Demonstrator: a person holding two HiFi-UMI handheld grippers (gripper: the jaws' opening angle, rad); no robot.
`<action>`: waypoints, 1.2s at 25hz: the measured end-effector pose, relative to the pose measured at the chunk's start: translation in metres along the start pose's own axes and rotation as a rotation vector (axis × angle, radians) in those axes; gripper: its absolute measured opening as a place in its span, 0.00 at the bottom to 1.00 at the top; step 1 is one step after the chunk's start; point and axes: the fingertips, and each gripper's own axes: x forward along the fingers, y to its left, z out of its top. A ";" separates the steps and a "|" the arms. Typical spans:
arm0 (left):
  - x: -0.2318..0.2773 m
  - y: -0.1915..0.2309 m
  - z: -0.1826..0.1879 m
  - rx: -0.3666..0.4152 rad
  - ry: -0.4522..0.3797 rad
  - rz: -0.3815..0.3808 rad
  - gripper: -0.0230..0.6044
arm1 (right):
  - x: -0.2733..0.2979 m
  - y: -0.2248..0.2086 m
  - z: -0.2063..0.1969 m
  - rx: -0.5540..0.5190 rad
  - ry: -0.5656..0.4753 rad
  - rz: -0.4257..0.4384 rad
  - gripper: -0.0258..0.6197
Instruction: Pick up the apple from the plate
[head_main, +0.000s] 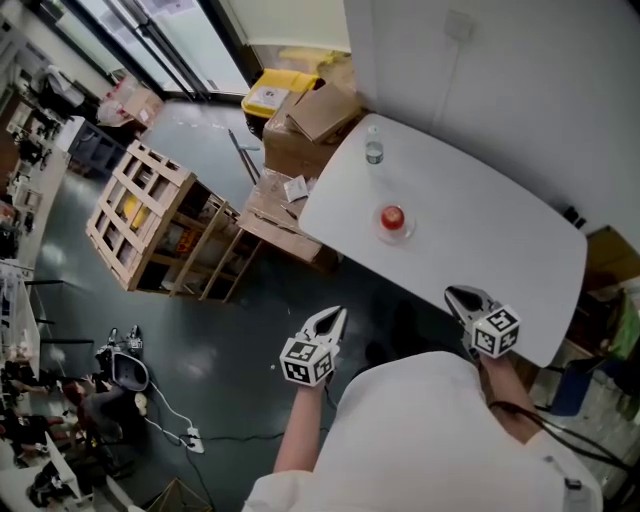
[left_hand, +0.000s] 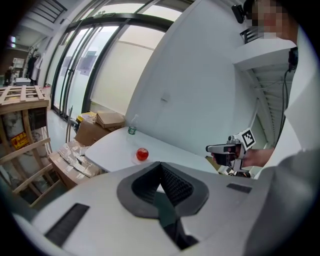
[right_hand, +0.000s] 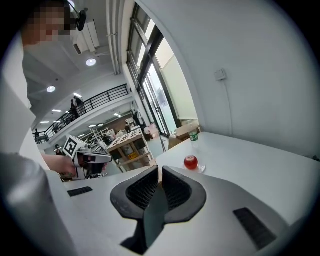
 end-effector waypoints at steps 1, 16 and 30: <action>0.005 0.001 0.004 -0.002 -0.001 0.006 0.04 | 0.004 -0.005 0.004 -0.001 0.001 0.007 0.11; 0.095 0.005 0.041 -0.008 0.036 0.047 0.04 | 0.042 -0.085 0.027 0.002 0.070 0.069 0.11; 0.160 -0.002 0.064 0.079 0.118 0.022 0.04 | 0.039 -0.125 0.029 0.068 0.085 0.062 0.11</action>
